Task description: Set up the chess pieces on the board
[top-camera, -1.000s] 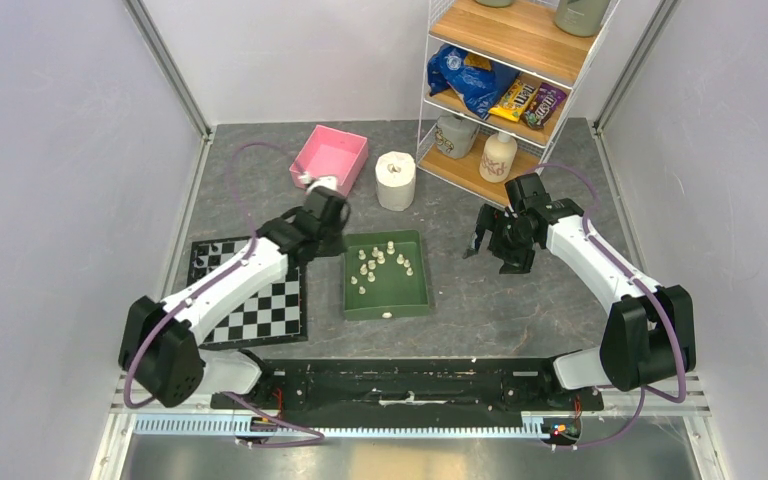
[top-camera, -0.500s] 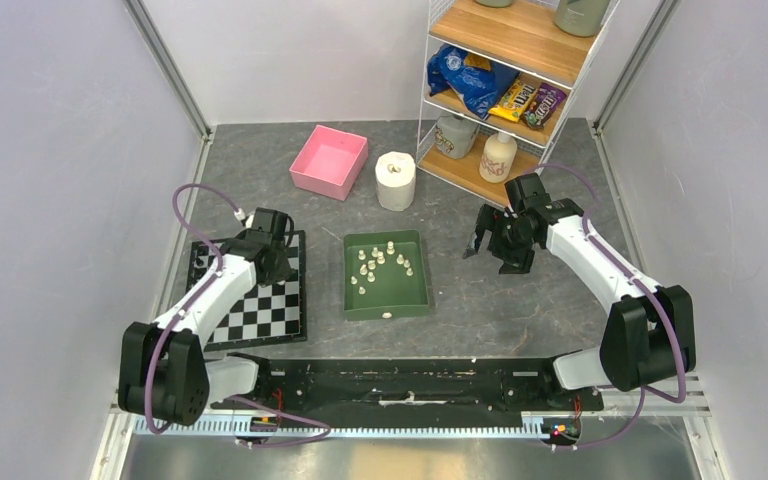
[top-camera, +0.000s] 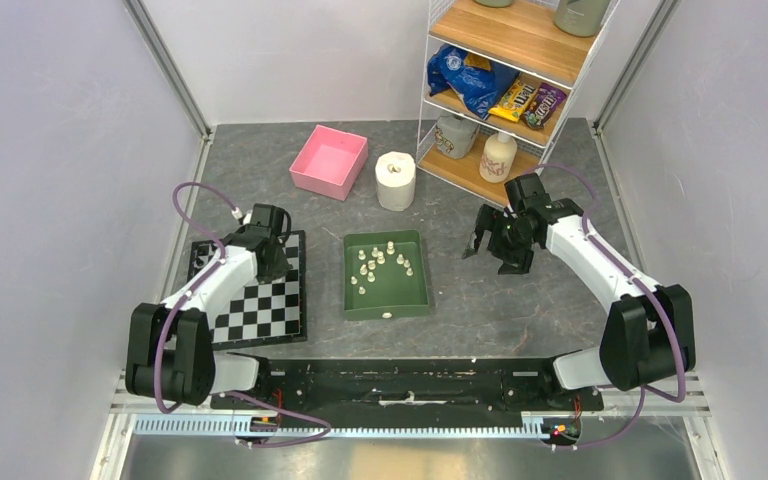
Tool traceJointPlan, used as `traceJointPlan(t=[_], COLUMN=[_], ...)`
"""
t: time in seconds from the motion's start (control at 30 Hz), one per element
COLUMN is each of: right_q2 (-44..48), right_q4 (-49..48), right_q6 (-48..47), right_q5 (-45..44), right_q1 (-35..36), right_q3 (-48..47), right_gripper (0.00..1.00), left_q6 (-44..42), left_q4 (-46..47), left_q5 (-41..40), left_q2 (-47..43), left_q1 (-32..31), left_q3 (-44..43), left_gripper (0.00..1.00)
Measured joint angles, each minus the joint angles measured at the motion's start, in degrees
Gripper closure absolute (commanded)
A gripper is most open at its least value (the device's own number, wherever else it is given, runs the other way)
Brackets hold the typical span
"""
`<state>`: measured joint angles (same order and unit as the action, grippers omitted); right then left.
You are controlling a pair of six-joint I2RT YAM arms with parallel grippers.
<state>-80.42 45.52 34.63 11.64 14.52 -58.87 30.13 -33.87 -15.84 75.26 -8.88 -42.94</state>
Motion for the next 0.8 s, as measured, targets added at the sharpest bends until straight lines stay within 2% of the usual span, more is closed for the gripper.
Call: traceJointPlan(t=[0.8], right_q2=[-0.4], right_q4=[0.0], right_q6=[-0.2], right_q5=[0.0], right_q1=[0.0], right_q3=[0.0], right_gripper=[0.01], left_q6=[0.0], left_q4=[1.6], left_q5=[0.8], left_q2=[0.9], left_q1=[0.6], left_q3=[0.0], left_gripper=[0.98])
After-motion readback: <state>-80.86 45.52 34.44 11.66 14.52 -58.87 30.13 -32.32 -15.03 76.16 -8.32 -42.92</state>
